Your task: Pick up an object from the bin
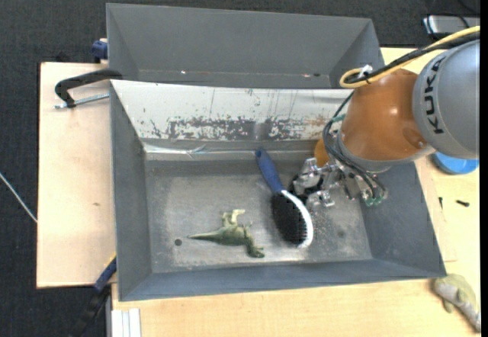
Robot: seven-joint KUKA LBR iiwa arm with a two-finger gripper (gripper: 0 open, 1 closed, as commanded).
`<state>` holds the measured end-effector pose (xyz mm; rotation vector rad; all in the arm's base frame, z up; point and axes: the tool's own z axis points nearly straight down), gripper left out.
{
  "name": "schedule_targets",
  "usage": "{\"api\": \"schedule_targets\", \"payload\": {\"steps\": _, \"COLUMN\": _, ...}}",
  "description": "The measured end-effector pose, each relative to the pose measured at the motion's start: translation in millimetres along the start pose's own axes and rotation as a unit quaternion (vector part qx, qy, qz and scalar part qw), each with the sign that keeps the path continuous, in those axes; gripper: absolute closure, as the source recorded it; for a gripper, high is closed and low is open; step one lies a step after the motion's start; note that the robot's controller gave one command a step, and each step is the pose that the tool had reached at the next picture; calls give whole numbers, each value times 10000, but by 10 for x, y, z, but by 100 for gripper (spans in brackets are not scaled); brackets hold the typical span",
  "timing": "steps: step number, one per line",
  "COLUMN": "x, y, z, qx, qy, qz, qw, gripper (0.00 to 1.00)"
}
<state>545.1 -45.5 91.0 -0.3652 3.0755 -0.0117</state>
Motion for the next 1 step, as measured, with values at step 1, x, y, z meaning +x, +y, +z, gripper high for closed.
{"api": "schedule_targets", "payload": {"steps": 1, "x": -52, "y": -62, "z": -2581, "qx": -37, "qy": 142, "qz": 260, "qw": 9996, "gripper": 100}}
